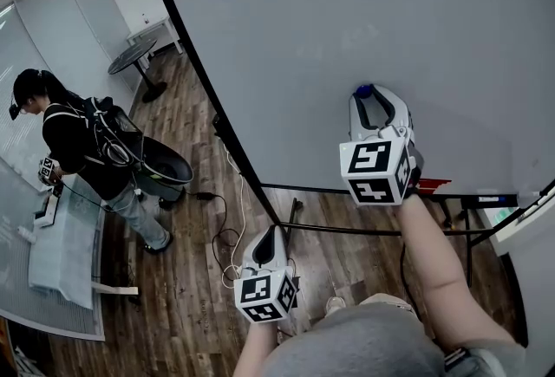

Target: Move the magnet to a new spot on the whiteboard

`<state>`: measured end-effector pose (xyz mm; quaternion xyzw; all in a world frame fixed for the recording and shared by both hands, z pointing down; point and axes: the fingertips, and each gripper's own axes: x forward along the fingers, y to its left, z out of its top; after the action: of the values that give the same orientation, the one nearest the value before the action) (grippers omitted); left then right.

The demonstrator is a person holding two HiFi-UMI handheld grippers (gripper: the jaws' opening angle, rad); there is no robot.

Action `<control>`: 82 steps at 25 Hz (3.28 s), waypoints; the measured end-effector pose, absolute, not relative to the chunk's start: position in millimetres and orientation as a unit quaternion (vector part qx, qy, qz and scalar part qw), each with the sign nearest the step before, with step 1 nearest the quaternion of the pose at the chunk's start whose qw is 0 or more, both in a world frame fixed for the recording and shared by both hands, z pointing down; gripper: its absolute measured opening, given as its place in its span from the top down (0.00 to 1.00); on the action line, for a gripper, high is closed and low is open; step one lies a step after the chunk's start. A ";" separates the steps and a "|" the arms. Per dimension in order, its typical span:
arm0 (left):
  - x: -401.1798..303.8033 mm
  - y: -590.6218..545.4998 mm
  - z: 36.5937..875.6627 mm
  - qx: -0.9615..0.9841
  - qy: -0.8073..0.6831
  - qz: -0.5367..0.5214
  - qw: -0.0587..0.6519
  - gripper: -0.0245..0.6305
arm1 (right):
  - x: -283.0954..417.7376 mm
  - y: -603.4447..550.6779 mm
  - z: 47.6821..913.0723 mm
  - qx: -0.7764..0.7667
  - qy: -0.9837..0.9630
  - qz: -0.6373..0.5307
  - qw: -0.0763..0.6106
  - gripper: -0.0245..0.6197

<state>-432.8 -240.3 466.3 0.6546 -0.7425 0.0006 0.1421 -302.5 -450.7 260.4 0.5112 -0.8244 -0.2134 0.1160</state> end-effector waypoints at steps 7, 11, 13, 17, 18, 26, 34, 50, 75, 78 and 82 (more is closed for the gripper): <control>-428.2 -237.0 465.3 0.652 -0.745 -0.005 0.141 0.96 | -303.1 -448.7 261.3 0.511 -0.823 -0.222 0.112 0.76; -426.5 -234.3 465.4 0.648 -0.748 -0.004 0.142 0.96 | -302.2 -446.7 262.5 0.505 -0.828 -0.220 0.108 0.75; -424.9 -231.4 465.4 0.646 -0.750 -0.003 0.142 0.96 | -300.7 -442.9 266.2 0.500 -0.832 -0.215 0.105 0.75; -417.6 -224.9 463.0 0.646 -0.750 -0.002 0.139 0.96 | -291.9 -432.2 275.6 0.491 -0.842 -0.201 0.099 0.75; -414.8 -223.4 462.4 0.647 -0.750 -0.002 0.139 0.96 | -289.5 -428.9 278.2 0.487 -0.846 -0.195 0.095 0.75; -382.8 -205.8 457.3 0.650 -0.748 0.000 0.135 0.96 | -260.5 -392.7 306.6 0.450 -0.880 -0.133 0.074 0.88; -339.7 -176.0 459.4 0.651 -0.747 0.000 0.135 0.96 | -217.8 -339.7 344.6 0.411 -0.905 -0.077 0.072 0.96; -246.3 -103.8 469.4 0.653 -0.743 -0.003 0.145 0.96 | -122.3 -226.5 399.1 0.367 -0.927 -0.019 0.076 0.96; -202.9 -82.8 478.1 0.651 -0.744 -0.004 0.153 0.96 | -76.9 -182.9 441.6 0.332 -0.939 0.022 0.087 0.97; -202.3 -85.1 480.4 0.652 -0.742 0.000 0.157 0.96 | -77.7 -185.0 439.8 0.332 -0.939 0.022 0.085 0.97; -204.0 -88.6 481.6 0.653 -0.740 0.001 0.157 0.96 | -80.5 -186.7 438.8 0.328 -0.941 0.018 0.083 0.97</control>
<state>-204.0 -88.6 481.6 0.6535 -0.7404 0.0013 0.1573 -80.5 -186.7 438.8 0.3285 -0.9407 0.0178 0.0831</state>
